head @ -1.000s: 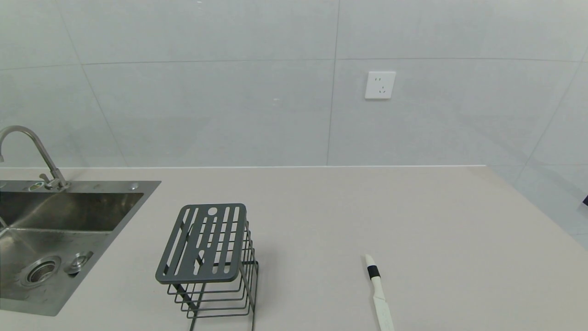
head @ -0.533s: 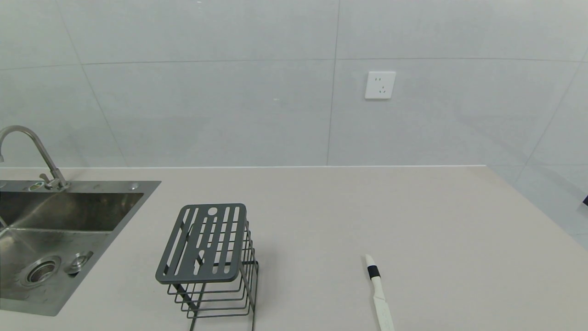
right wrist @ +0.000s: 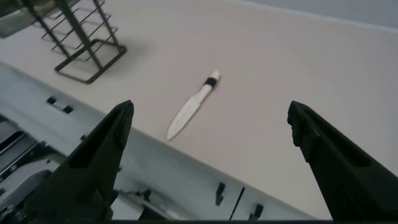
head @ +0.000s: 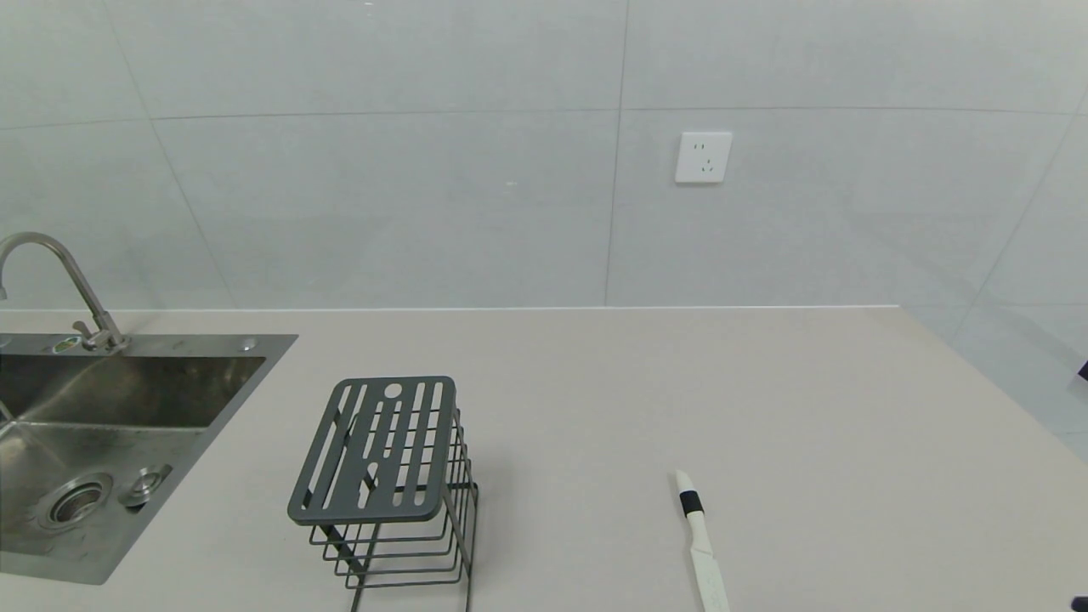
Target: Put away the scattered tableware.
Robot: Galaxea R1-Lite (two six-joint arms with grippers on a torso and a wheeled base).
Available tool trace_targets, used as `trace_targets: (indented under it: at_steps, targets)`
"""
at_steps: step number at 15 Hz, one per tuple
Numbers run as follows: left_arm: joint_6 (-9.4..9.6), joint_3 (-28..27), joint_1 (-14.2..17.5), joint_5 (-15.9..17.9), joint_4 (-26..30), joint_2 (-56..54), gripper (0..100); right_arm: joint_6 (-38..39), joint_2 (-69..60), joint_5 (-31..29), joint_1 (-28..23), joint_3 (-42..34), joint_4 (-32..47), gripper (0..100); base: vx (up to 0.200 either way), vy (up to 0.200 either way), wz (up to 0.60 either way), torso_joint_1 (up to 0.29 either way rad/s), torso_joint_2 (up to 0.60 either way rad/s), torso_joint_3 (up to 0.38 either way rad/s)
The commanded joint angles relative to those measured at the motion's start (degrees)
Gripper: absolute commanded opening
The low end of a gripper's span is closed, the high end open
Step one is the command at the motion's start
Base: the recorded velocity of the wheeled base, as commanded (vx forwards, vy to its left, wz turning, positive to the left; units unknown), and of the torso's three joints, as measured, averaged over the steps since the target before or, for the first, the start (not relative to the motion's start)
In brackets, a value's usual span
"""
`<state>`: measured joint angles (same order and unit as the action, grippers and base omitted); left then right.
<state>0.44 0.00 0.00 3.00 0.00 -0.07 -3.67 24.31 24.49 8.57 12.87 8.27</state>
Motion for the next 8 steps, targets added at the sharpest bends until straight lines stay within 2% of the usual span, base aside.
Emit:
trace_targets:
  at_steps: [1, 3, 6, 8]
  targets:
    - [0.0, 0.0, 0.0, 0.0, -0.1, 0.1, 100, -0.1, 13.7, -0.1, 6.6, 3.2, -0.1, 100, 0.0, 0.0, 0.0, 0.0, 0.0, 0.0]
    - [0.09, 0.0, 0.0, -0.2, 0.0, 0.1, 100, -0.1, 25.8, -0.2, 9.0, 8.9, -4.2, 100, 0.0, 0.0, 0.0, 0.0, 0.0, 0.0]
    - [0.18, 0.0, 0.0, -0.3, 0.0, 0.1, 100, 0.1, 35.1, -0.2, 13.9, 11.2, -6.1, 100, 0.0, 0.0, 0.0, 0.0, 0.0, 0.0]
    - [0.18, 0.0, 0.0, -0.3, 0.0, 0.1, 100, 0.0, 39.1, -0.2, 15.1, 11.6, -6.1, 100, 0.0, 0.0, 0.0, 0.0, 0.0, 0.0]
